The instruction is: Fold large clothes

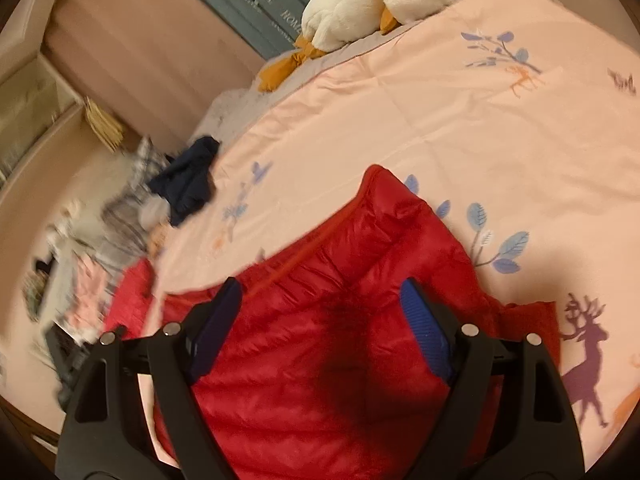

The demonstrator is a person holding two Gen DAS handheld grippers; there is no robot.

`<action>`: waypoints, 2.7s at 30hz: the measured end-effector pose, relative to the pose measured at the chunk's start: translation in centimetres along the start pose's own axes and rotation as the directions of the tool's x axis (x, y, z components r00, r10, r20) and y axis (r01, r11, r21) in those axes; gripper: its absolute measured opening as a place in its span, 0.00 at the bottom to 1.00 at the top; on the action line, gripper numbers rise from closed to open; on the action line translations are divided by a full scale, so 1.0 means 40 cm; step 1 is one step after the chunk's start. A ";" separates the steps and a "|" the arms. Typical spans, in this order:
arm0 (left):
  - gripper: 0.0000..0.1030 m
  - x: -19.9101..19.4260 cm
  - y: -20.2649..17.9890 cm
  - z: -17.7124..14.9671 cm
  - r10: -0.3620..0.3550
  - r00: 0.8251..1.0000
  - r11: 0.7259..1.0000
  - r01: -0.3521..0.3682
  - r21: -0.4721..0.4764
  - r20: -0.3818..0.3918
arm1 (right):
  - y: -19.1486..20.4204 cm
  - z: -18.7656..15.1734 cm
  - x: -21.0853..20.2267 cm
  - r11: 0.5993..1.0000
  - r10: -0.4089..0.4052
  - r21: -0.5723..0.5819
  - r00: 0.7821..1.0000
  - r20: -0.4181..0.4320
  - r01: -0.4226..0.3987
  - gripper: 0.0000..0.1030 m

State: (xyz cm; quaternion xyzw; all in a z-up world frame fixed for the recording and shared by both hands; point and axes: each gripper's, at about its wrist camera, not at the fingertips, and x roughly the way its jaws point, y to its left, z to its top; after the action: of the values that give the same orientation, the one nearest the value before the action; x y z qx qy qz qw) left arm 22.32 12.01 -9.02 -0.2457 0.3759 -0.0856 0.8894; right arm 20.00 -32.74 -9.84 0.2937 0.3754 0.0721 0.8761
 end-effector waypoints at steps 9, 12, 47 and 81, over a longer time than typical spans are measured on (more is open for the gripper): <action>0.86 0.025 -0.064 -0.076 0.102 0.994 0.959 -0.092 0.270 -0.025 | 0.055 -0.074 -0.010 0.937 -0.218 -0.268 0.975 0.053 0.224 0.76; 0.86 0.058 -0.064 -0.104 0.148 0.989 0.935 -0.132 0.328 -0.026 | 0.030 -0.089 0.007 0.924 -0.261 -0.275 0.964 0.056 0.266 0.73; 0.89 0.021 -0.003 -0.167 0.085 0.993 0.960 -0.061 0.273 -0.079 | 0.402 -0.062 0.318 0.727 -0.049 -0.661 0.947 -0.318 -0.185 0.66; 0.89 0.039 -0.029 -0.152 0.130 0.988 0.948 -0.100 0.302 -0.081 | 0.343 -0.042 0.252 0.712 -0.184 -0.702 0.971 -0.153 0.024 0.29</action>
State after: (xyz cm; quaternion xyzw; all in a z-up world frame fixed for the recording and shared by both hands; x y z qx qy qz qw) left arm 19.11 8.23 -13.05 -0.0824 0.4164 -0.1014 0.8997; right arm 27.25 -17.25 -9.16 -0.0876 0.4278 0.1888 0.8796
